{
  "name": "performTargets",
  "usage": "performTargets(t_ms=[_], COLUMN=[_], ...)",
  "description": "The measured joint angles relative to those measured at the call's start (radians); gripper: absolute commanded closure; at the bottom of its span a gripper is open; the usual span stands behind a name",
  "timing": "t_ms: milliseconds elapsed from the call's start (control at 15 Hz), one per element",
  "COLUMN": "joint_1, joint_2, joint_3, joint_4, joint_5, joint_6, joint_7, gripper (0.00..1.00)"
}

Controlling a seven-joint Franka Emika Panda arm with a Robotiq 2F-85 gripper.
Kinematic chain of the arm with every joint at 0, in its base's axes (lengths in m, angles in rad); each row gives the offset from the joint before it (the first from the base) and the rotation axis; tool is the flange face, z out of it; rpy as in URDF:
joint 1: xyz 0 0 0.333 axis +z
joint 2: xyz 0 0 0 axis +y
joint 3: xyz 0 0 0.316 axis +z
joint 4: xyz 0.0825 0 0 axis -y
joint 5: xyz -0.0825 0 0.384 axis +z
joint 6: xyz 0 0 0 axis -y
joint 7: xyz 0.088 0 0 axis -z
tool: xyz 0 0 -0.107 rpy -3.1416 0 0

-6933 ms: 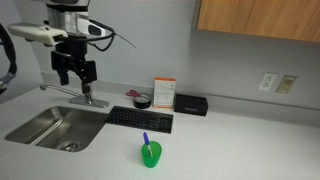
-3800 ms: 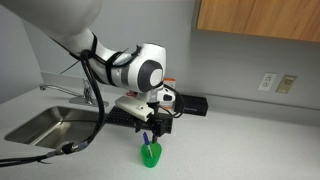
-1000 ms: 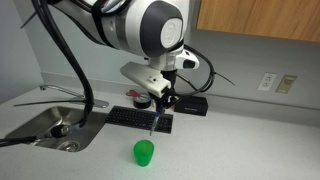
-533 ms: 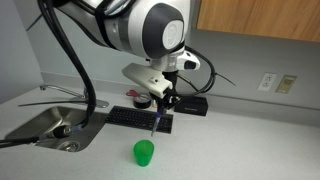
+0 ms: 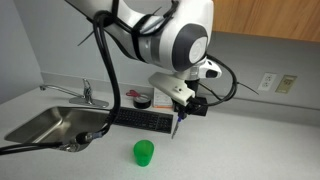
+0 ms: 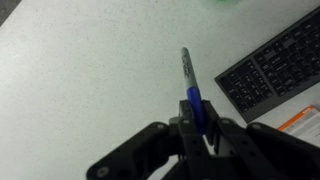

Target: Take the marker out of the cup and put it on the counter

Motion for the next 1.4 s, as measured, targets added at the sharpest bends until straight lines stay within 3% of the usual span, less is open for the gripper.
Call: performTargets(t_ms=[600, 1067, 1133, 1267, 1400], joint_1=[-0.008, 0.001, 0.001, 0.000, 0.000], joint_2=[0.325, 0.566, 0.589, 0.630, 0.664], joint_3=[-0.017, -0.021, -0.021, -0.020, -0.019], joint_4=[0.219, 0.482, 0.517, 0.579, 0.632], joint_5=[-0.004, -0.007, -0.006, 0.002, 0.012], joint_6=[-0.008, -0.291, -0.330, -0.384, -0.407], joint_7=[0.116, 0.170, 0.170, 0.170, 0.169], gripper=[0.96, 0.96, 0.60, 0.53, 0.36])
